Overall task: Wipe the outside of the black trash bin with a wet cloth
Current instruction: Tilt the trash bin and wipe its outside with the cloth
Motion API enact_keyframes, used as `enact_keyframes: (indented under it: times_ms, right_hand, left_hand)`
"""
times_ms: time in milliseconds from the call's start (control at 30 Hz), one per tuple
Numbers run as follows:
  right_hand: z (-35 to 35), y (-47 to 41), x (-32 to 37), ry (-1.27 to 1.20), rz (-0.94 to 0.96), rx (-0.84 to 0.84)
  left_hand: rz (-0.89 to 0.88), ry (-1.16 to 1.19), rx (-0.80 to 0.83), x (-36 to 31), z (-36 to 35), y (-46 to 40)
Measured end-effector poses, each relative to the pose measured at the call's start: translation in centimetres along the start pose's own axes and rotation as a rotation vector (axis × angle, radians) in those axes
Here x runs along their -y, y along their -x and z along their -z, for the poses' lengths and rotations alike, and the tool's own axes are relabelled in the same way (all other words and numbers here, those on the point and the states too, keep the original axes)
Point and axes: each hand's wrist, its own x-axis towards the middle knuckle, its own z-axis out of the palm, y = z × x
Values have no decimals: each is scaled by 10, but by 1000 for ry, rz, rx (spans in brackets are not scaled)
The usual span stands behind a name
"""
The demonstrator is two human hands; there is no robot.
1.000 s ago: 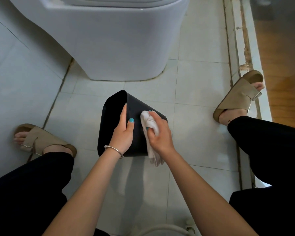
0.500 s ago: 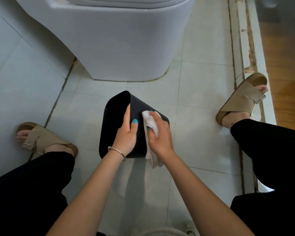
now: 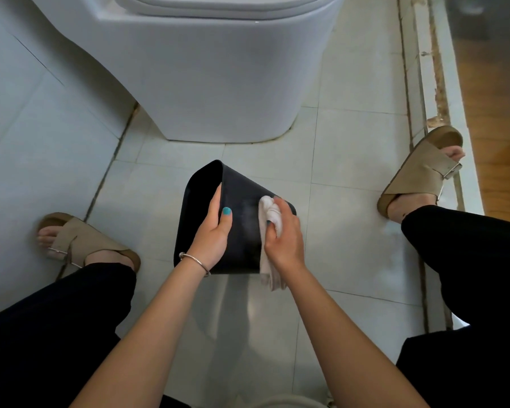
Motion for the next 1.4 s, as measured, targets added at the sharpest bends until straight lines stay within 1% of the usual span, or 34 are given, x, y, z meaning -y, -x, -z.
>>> enact_keyframes:
  times_ms: [100,167,333,467,567,667,733,933,1033,1133,1267,1333,1400]
  right_hand:
    - [2,-7,-3,13,-45,-19]
    - [3,-6,-2,16,-51,0]
    - [3,6,10,77,23,93]
    - [12,15,15,-2,41,105]
    - [16,18,17,-62,-17,61]
    - [12,14,19,-15,-83,-31]
    - [7,13,22,3,-104,-59]
    - [-6,23,32,26,4,-112]
    - [-6,27,36,-11,82,-80]
    - [-5,28,36,-47,119,-50]
    - [-6,24,24,7,144,-12]
    - [-5,16,16,43,107,0]
    - [-2,6,6,61,10,4]
  left_hand:
    - [5,13,-4,-1,-1,-1]
    - [11,13,-17,-1,-3,-1]
    - [37,-31,-26,-6,-5,2]
    - [37,-47,6,-17,-11,3]
    - [25,-35,40,-21,-16,4]
    - [20,-34,37,-23,-19,5]
    - [36,-44,22,-23,-17,5]
    - [27,-86,27,-21,-12,0]
    - [14,-54,41,-23,-15,-2]
    - [15,-3,37,-19,-16,0]
    - [-2,21,4,-8,-8,-1]
    - [1,56,-27,1,-2,-2]
    - [13,102,-55,8,0,-2]
